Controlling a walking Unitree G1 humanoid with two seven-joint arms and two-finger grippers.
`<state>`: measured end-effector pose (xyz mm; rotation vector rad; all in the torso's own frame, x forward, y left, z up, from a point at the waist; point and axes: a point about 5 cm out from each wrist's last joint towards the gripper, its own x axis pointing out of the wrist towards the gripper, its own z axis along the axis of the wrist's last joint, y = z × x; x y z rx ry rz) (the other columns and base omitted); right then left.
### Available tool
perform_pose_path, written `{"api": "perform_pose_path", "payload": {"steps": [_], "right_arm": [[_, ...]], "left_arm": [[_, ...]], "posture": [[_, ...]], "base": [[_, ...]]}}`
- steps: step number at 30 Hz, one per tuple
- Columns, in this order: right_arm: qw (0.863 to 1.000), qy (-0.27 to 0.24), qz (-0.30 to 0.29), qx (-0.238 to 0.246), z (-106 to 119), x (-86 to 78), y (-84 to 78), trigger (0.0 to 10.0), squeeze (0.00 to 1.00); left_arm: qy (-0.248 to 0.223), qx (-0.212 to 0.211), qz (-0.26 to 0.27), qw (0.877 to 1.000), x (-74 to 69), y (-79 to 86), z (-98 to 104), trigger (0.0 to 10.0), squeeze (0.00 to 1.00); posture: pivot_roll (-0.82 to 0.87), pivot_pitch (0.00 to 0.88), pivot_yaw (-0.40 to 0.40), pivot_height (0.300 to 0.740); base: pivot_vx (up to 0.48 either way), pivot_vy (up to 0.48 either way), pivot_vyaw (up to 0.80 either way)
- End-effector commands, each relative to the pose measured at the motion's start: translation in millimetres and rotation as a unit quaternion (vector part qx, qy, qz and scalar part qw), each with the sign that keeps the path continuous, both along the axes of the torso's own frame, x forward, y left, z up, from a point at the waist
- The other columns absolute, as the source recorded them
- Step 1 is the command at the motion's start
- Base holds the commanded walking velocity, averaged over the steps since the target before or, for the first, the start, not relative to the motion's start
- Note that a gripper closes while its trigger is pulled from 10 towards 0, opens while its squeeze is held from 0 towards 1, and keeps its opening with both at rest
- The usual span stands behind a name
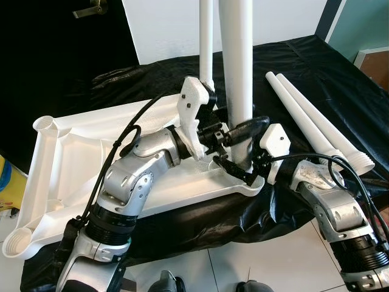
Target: Building children table
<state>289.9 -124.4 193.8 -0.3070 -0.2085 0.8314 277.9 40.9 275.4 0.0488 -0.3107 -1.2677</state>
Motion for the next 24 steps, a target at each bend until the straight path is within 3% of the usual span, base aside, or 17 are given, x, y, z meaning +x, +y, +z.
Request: {"api": "perform_pose_path", "payload": {"steps": [1,2,3,12,15,24], "right_arm": [[1.000,-0.011,-0.013,0.003,2,1.8,-1.7,10.0,1.00],[1.000,-0.013,-0.024,0.010,2,2.9,-0.4,10.0,1.00],[0.999,-0.014,-0.036,0.020,2,3.7,1.5,10.0,0.04],[0.994,-0.016,-0.088,0.055,-2,6.8,10.8,10.0,0.00],[0.986,-0.028,-0.144,0.079,0,13.2,13.4,10.0,0.00],[0.971,-0.029,-0.210,0.109,0,21.2,16.4,10.0,0.00]], "left_arm": [[0.000,-0.004,0.063,0.998,7.1,2.9,1,10.0,0.00],[0.001,-0.001,0.087,0.996,11.7,3.4,2,10.0,0.00],[0.012,-0.006,0.104,0.995,16.2,3.8,2,10.0,0.00],[0.042,-0.018,0.167,0.985,30.1,4.0,4,10.0,0.00],[0.062,-0.043,0.216,0.974,42.0,-1.0,8,10.0,0.00],[0.069,-0.060,0.232,0.968,47.6,-12.9,15,10.0,0.00]], "posture": [[-0.06,0.068,0.041,0.740],[-0.06,0.066,0.040,0.740],[-0.06,0.064,0.041,0.740],[-0.06,0.059,0.045,0.740],[-0.06,0.057,0.046,0.740],[-0.07,0.060,0.048,0.740]], "base": [[0.000,0.000,0.00],[0.000,0.000,0.00],[0.000,0.000,0.00],[0.000,0.000,0.00],[0.000,0.000,0.00],[0.000,0.000,0.00]]}}
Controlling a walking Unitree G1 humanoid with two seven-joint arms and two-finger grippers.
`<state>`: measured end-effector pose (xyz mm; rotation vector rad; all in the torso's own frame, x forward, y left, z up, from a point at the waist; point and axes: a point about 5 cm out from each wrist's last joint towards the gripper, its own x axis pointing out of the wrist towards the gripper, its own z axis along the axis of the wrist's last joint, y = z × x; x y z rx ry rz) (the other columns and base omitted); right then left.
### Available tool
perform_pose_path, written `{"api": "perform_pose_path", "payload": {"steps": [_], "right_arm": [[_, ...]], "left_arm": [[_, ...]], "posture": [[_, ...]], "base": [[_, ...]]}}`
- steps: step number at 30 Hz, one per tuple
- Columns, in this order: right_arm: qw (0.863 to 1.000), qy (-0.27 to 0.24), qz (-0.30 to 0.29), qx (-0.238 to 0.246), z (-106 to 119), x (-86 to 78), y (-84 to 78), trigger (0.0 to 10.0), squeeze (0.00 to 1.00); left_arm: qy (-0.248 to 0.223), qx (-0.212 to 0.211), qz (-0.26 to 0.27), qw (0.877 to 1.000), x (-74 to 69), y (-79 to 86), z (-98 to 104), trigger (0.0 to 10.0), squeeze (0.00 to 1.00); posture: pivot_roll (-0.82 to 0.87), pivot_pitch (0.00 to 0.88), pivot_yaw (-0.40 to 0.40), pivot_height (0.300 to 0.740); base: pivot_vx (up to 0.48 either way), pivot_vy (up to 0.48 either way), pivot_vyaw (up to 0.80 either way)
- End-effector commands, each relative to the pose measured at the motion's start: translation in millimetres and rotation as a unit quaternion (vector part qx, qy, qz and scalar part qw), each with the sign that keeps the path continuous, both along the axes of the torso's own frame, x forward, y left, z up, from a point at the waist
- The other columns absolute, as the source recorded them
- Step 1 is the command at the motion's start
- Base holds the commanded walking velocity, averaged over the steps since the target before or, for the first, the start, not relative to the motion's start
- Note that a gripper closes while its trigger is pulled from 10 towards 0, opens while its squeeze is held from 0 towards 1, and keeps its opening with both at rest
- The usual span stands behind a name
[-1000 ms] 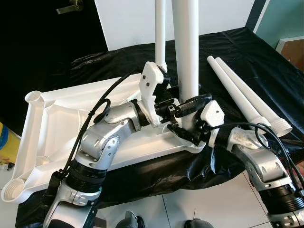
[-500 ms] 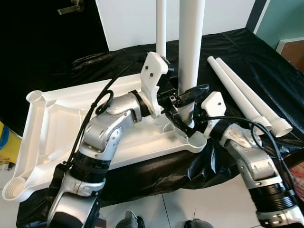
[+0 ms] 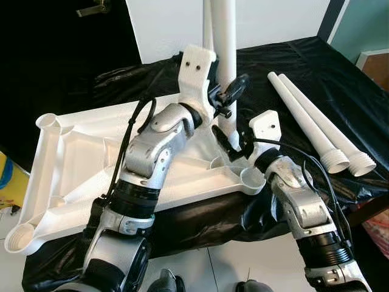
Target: Building children table
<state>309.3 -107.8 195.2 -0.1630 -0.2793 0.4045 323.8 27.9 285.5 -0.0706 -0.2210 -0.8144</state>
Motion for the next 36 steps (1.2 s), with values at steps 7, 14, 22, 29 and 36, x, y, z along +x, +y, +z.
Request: {"api": "perform_pose_path", "payload": {"steps": [7,14,22,29,36], "right_arm": [[0.998,0.007,-0.059,0.012,-3,11.5,8.6,10.0,0.00],[0.997,0.007,-0.077,0.016,0,24.1,15.4,10.0,0.00],[0.995,-0.014,-0.092,0.019,12,36.4,19.9,10.0,0.00],[0.995,-0.014,-0.096,0.022,12,39.1,20.1,9.3,0.00],[0.995,-0.016,-0.096,0.027,11,40.3,20.0,0.0,0.00]], "left_arm": [[-0.013,-0.009,0.012,1.000,0.2,-16.9,16,10.0,0.00],[-0.015,-0.025,0.011,1.000,-2.0,-30.0,23,10.0,0.00],[-0.016,-0.032,0.014,0.999,-1.4,-33.9,27,10.0,0.00],[-0.017,-0.035,0.013,0.999,-2.0,-34.4,29,10.0,0.00],[-0.019,-0.037,0.012,0.999,-2.8,-36.1,30,10.0,0.00]], "posture": [[-0.07,0.068,0.053,0.740],[-0.06,0.074,0.057,0.740],[-0.05,0.076,0.051,0.740],[-0.05,0.078,0.049,0.740],[-0.05,0.076,0.052,0.740]], "base": [[0.000,0.000,0.00],[0.000,0.000,0.00],[0.000,0.000,0.00],[0.000,0.000,0.00],[0.000,0.000,0.00]]}}
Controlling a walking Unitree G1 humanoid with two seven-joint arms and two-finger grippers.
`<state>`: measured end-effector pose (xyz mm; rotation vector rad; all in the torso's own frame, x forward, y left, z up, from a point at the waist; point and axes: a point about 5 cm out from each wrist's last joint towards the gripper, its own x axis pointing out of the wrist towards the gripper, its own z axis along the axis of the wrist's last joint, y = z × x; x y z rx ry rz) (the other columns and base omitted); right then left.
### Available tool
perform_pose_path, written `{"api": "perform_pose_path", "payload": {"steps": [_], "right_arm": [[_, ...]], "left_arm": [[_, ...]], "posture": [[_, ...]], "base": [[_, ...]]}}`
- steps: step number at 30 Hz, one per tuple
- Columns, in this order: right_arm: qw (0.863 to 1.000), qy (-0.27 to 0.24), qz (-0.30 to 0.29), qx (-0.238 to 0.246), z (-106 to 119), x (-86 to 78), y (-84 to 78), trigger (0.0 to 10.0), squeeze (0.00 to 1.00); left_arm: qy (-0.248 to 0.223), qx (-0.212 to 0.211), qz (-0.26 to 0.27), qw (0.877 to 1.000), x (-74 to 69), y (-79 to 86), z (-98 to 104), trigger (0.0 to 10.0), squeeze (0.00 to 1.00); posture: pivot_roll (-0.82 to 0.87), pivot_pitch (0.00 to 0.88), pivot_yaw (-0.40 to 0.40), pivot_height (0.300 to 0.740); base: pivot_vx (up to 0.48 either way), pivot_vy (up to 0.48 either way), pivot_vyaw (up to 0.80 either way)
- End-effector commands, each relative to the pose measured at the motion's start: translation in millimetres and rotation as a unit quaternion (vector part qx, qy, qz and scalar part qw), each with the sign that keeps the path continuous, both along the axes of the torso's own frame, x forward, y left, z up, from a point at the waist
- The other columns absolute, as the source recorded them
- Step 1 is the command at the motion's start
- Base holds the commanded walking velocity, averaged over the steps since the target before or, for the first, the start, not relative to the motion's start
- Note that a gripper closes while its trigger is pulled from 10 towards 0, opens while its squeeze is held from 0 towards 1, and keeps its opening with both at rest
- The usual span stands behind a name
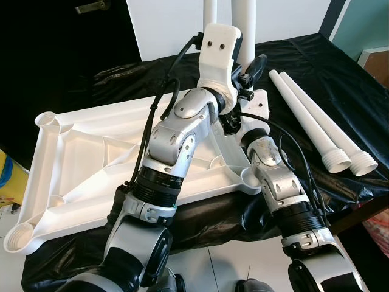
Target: Building children table
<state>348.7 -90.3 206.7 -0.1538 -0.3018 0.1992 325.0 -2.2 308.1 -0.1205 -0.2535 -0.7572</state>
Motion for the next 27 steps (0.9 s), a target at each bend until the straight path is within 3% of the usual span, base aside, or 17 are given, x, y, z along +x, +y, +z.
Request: {"api": "perform_pose_path", "payload": {"steps": [1,9,10,12,13,15,16,19,20,27], "right_arm": [[1.000,0.000,0.003,0.005,0.0,0.9,2.4,0.0,0.00],[1.000,0.003,-0.001,0.011,-2.6,1.1,1.5,0.0,0.00],[1.000,0.007,-0.004,0.016,-3.7,1.3,1.0,2.0,0.00],[1.000,0.007,-0.004,0.016,-3.7,1.3,1.0,2.0,0.00],[1.000,0.012,-0.007,0.020,-4.8,1.7,0.5,10.0,0.00],[1.000,0.012,-0.007,0.020,-4.8,1.7,0.5,10.0,0.00],[1.000,0.016,-0.009,0.024,-5.7,1.9,0.3,10.0,0.00],[0.999,0.022,-0.011,0.033,-6.6,2.3,0.0,10.0,0.00],[0.999,0.027,-0.013,0.043,-7.3,2.8,-0.4,10.0,0.00],[0.995,0.044,-0.029,0.087,-9.3,4.7,-7.3,10.0,0.00]], "left_arm": [[-0.016,-0.005,-0.013,1.000,-4.0,-6.0,7.7,10.0,0.00],[-0.020,-0.004,-0.019,1.000,-5.0,-7.8,8.4,10.0,0.00],[-0.024,-0.002,-0.021,0.999,-5.5,-8.2,8.7,10.0,0.00],[-0.024,-0.002,-0.021,0.999,-5.5,-8.2,8.7,10.0,0.00],[-0.027,-0.004,-0.023,0.999,-6.1,-8.1,8.7,10.0,0.41],[-0.027,-0.004,-0.023,0.999,-6.1,-8.1,8.7,10.0,0.41],[-0.028,-0.008,-0.028,0.999,-6.9,-8.0,8.5,10.0,1.00],[-0.032,-0.007,-0.027,0.999,-7.3,-7.4,8.5,10.0,1.00],[-0.043,-0.002,-0.025,0.999,-8.0,-7.0,8.9,10.0,0.00],[-0.078,-0.011,-0.030,0.996,-13.3,-4.3,12.7,10.0,0.00]], "posture": [[-0.05,0.076,0.052,0.740],[-0.05,0.076,0.054,0.740],[-0.05,0.076,0.053,0.740],[-0.05,0.076,0.053,0.740],[-0.05,0.076,0.053,0.740],[-0.05,0.076,0.053,0.740],[-0.05,0.076,0.053,0.740],[-0.05,0.075,0.053,0.740],[-0.05,0.074,0.052,0.740],[-0.05,0.074,0.053,0.740]], "base": [[0.000,0.000,0.00],[0.000,0.000,0.00],[0.000,0.000,0.00],[0.000,0.000,0.00],[0.000,0.000,0.00],[0.000,0.000,0.00],[0.000,0.000,0.00],[0.000,0.000,0.00],[0.000,0.000,0.00],[0.000,0.000,0.00]]}}
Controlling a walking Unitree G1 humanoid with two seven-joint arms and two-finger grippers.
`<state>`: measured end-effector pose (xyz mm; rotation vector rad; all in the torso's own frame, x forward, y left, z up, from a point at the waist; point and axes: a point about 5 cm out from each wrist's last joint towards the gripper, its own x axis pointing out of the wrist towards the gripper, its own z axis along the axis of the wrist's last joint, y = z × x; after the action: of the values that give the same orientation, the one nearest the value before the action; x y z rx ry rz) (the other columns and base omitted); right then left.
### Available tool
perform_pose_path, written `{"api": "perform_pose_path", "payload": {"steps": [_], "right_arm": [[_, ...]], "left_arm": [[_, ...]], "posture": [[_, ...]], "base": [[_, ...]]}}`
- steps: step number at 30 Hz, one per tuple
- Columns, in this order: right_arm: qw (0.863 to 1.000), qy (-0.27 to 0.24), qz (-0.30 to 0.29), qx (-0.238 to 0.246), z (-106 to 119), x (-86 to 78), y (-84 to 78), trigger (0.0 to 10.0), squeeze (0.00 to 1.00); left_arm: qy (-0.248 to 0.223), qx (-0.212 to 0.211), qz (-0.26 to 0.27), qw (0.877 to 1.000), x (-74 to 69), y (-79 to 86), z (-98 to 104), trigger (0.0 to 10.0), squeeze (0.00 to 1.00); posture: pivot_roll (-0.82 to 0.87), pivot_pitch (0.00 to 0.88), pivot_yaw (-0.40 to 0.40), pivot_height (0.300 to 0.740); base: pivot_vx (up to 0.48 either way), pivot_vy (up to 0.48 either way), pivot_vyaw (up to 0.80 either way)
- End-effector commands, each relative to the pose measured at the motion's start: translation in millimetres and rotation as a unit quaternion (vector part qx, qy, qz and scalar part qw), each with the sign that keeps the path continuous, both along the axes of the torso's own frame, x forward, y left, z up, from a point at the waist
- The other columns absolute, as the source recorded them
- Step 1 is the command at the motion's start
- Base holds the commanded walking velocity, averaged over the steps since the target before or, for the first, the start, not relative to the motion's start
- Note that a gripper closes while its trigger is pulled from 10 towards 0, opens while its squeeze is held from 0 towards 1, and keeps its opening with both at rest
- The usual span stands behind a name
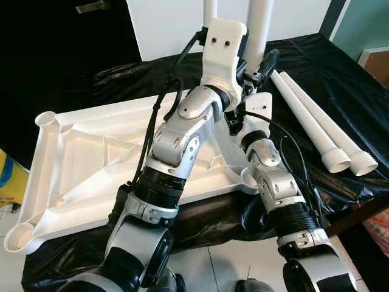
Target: Building children table
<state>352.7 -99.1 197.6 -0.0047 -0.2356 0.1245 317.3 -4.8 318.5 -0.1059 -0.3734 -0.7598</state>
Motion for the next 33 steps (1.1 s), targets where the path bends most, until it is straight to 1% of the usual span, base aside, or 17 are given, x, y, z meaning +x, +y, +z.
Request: {"api": "perform_pose_path", "payload": {"steps": [1,2,4,7,11,13,16,17,19,21,25,28,29,31,33], "right_arm": [[1.000,0.008,-0.006,0.019,0,0.8,-0.6,10.0,0.00],[1.000,0.008,-0.006,0.019,0,0.8,-0.6,10.0,0.00],[0.999,0.009,-0.017,0.034,-1,0.8,-5.2,10.0,0.00],[0.999,0.008,-0.024,0.045,-1,0.0,-8.4,10.0,0.00],[0.998,0.006,-0.027,0.051,-1,-1.1,-10.6,10.0,0.00],[0.997,0.005,-0.028,0.076,-3,-4.0,-15.9,10.0,0.00],[0.996,0.002,-0.029,0.085,-5,-7.5,-22.0,10.0,0.00],[0.996,0.002,-0.029,0.085,-5,-7.5,-22.0,10.0,0.00],[0.996,-0.006,-0.027,0.079,-7,-13.1,-27.6,10.0,0.00],[0.996,-0.006,-0.027,0.079,-7,-13.1,-27.6,10.0,0.00],[0.998,-0.017,-0.016,0.058,-12,-23.2,-33.2,10.0,0.00],[0.998,-0.028,-0.009,0.056,-11,-27.2,-33.9,10.0,0.00],[0.998,-0.034,-0.002,0.052,-11,-31.0,-34.0,10.0,0.00],[0.998,-0.034,-0.002,0.052,-11,-31.0,-34.0,10.0,0.00],[0.998,-0.036,0.008,0.048,-13,-36.9,-33.8,10.0,0.00]], "left_arm": [[-0.031,0.000,-0.035,0.999,-8.0,-0.3,3,10.0,0.00],[-0.031,0.000,-0.035,0.999,-8.0,-0.3,3,10.0,0.00],[-0.054,-0.009,-0.032,0.998,-13.3,2.9,2,10.0,0.00],[-0.062,-0.010,-0.030,0.998,-16.9,4.9,-2,10.0,0.00],[-0.064,-0.011,-0.032,0.997,-19.3,6.6,-5,10.0,0.00],[-0.063,-0.015,-0.034,0.997,-22.7,11.3,-14,10.0,0.00],[-0.061,-0.015,-0.029,0.998,-24.3,16.9,-22,10.0,0.00],[-0.061,-0.015,-0.029,0.998,-24.3,16.9,-22,10.0,0.00],[-0.052,-0.011,-0.013,0.998,-23.4,25.0,-32,10.0,0.00],[-0.052,-0.011,-0.013,0.998,-23.4,25.0,-32,10.0,0.00],[-0.038,-0.002,0.006,0.999,-23.8,37.4,-49,10.0,0.00],[-0.036,0.003,0.011,0.999,-25.0,41.1,-54,10.0,0.00],[-0.038,0.008,0.013,0.999,-27.0,44.6,-58,10.0,0.00],[-0.038,0.008,0.013,0.999,-27.0,44.6,-58,10.0,0.00],[-0.038,0.015,0.013,0.999,-30.7,50.1,-66,10.0,0.00]], "posture": [[-0.05,0.074,0.053,0.740],[-0.05,0.074,0.053,0.740],[-0.05,0.077,0.054,0.740],[-0.05,0.079,0.054,0.740],[-0.05,0.081,0.053,0.740],[-0.05,0.088,0.050,0.740],[-0.05,0.091,0.049,0.740],[-0.05,0.091,0.049,0.740],[-0.05,0.094,0.046,0.740],[-0.05,0.094,0.046,0.740],[-0.05,0.093,0.044,0.740],[-0.06,0.093,0.044,0.740],[-0.06,0.091,0.046,0.740],[-0.06,0.091,0.046,0.740],[-0.06,0.089,0.047,0.740]], "base": [[0.000,0.000,0.00],[0.000,0.000,0.00],[0.000,0.000,0.00],[0.000,0.000,0.00],[0.000,0.000,0.00],[0.000,0.000,0.00],[0.000,0.000,0.00],[0.000,0.000,0.00],[0.000,0.000,0.00],[0.000,0.000,0.00],[0.000,0.000,0.00],[0.000,0.000,0.00],[0.000,0.000,0.00],[0.000,0.000,0.00],[0.000,0.000,0.00]]}}
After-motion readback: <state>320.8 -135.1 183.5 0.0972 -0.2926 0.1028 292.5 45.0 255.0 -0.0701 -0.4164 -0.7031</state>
